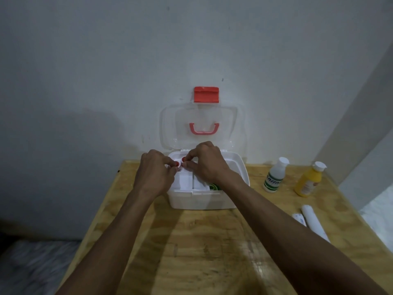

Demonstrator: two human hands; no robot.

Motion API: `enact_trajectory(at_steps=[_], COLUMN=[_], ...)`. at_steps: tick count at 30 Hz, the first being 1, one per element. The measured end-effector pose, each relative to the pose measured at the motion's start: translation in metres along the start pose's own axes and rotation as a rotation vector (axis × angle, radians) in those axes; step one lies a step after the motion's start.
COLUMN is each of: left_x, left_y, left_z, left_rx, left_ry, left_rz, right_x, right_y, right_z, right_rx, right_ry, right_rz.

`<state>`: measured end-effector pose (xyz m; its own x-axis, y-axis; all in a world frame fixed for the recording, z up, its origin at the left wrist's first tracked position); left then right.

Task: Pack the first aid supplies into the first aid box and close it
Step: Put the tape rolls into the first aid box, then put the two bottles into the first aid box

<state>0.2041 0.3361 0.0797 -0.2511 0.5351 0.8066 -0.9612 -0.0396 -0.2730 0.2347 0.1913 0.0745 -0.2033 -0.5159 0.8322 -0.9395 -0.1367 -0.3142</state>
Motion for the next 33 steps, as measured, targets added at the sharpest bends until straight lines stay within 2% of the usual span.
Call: enact_trajectory(at_steps=[5,10,16,20,24,29,33], left_x=[0.003,0.025,0.021,-0.005,-0.046,-0.100,-0.128], left_y=[0.004,0.023,0.050,0.072,0.087,0.091,0.085], left_z=[0.002,0.027,0.098,0.149,0.195,0.222,0.223], left_rx=[-0.004,-0.039,-0.232,-0.313,-0.339,-0.268,-0.231], left_ry=[-0.015,0.078,0.282,0.386,0.418,0.460,0.440], left_rz=[0.000,0.099,0.170,0.133,0.069,0.010,0.015], right_x=[0.005,0.061,0.148,0.194,0.220,0.204,0.185], right_y=[0.006,0.034,0.097,0.139,0.170,0.190,0.192], right_z=[-0.003,-0.001,0.045,0.094,0.151,0.199,0.215], right_rx=[-0.016,-0.029,-0.082,-0.184,-0.330,-0.456,-0.464], right_ry=[-0.076,-0.121,-0.149,-0.131,-0.125,-0.129,-0.158], right_rz=[0.012,0.120,0.371,0.583,0.707,0.670,0.675])
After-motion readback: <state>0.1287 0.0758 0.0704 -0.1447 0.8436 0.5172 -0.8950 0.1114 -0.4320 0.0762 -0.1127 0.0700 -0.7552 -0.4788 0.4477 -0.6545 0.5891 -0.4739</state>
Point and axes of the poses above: each hand's wrist, its own y-axis away from the middle knuckle, its own x-axis out of the back of the hand, z = x × y, the point moved 8 cm from there along -y, towards the middle knuckle, and after that the axes turned 1 degree about -y, right-handed, at the moved point
